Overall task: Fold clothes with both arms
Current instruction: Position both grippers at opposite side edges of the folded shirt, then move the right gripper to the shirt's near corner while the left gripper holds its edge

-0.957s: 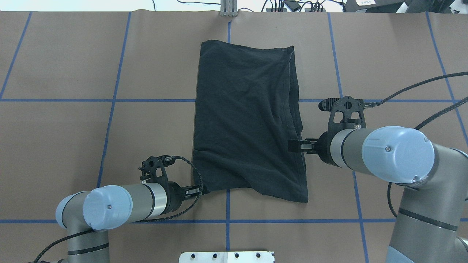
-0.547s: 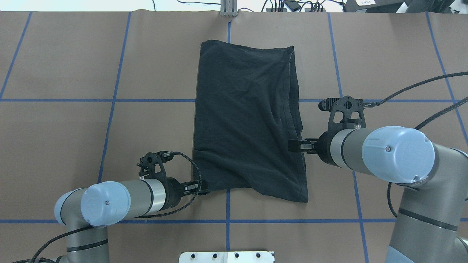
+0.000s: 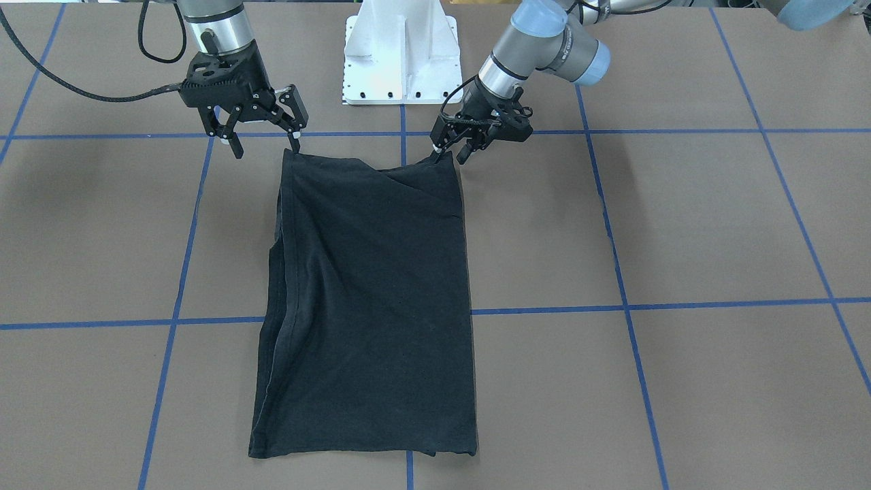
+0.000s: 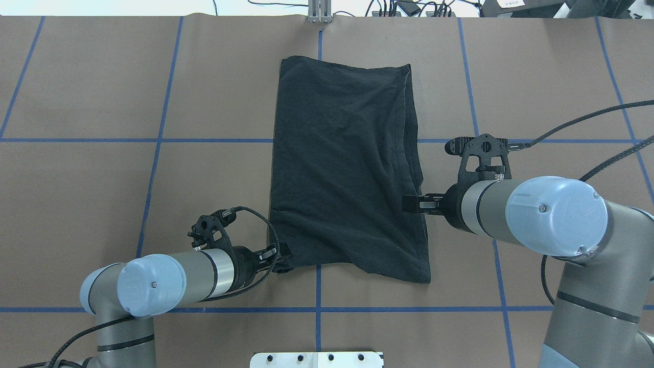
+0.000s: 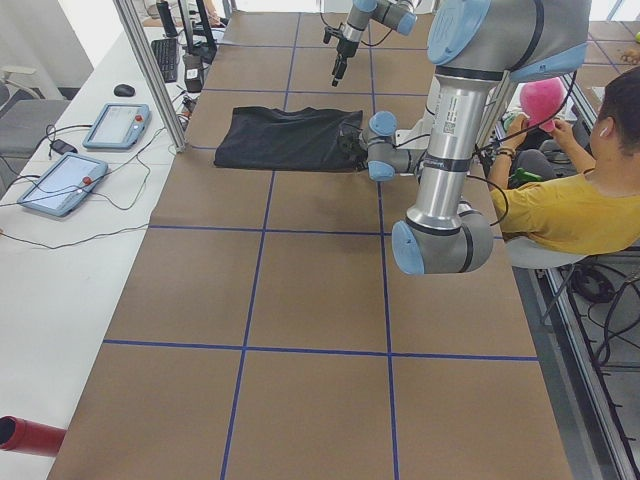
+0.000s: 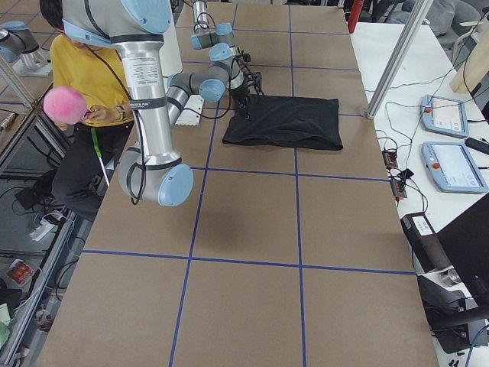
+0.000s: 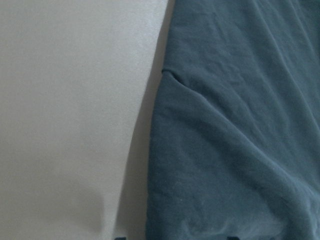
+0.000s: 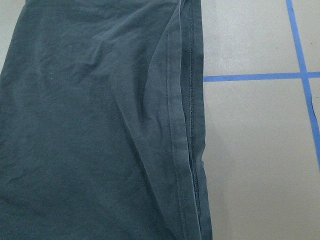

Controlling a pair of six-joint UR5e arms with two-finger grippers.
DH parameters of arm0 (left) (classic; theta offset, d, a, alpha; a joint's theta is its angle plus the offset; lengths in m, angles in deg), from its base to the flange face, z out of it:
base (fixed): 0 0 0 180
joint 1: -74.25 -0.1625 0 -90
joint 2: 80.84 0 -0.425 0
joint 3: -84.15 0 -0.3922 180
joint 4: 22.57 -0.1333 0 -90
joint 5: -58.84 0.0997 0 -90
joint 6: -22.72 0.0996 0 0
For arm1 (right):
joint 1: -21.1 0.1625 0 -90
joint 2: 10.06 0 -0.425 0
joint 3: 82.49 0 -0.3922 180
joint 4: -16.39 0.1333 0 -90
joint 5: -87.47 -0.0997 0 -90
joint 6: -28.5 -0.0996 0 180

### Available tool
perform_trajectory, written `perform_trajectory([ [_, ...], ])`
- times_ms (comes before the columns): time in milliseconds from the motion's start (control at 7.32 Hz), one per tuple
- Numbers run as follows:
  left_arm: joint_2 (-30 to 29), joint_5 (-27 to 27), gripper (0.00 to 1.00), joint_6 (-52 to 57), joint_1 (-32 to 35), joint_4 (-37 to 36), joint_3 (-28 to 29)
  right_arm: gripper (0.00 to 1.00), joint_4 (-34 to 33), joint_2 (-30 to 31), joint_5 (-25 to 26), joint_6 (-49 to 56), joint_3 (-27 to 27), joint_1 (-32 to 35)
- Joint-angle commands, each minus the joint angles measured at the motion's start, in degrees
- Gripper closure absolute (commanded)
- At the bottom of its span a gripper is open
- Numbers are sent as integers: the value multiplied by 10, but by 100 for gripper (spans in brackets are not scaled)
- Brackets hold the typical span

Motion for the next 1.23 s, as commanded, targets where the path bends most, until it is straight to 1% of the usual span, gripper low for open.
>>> perform_trajectory([
  [0, -1, 9, 41, -27, -1, 0, 5, 0, 0, 0, 0, 0, 1, 0],
  [273, -3, 9, 41, -28, -2, 1, 12, 0, 0, 0, 0, 0, 1, 0],
  [410, -3, 9, 44, -29, -2, 2, 12, 0, 0, 0, 0, 0, 1, 0],
  [547, -3, 10, 62, -35, -2, 2, 12, 0, -1, 0, 0, 0, 1, 0],
  [684, -3, 9, 93, -35, -2, 3, 12, 0, -1, -1, 0, 0, 2, 0],
  [820, -3, 9, 100, -29, -3, 2, 13, 0, -1, -1, 0, 0, 2, 0],
  [957, -3, 10, 100, -27, -3, 2, 11, 0, -1, -1, 3, -4, 5, -2],
  [1094, -3, 9, 100, -27, -3, 2, 11, 0, -1, -7, 5, -60, 17, -4],
])
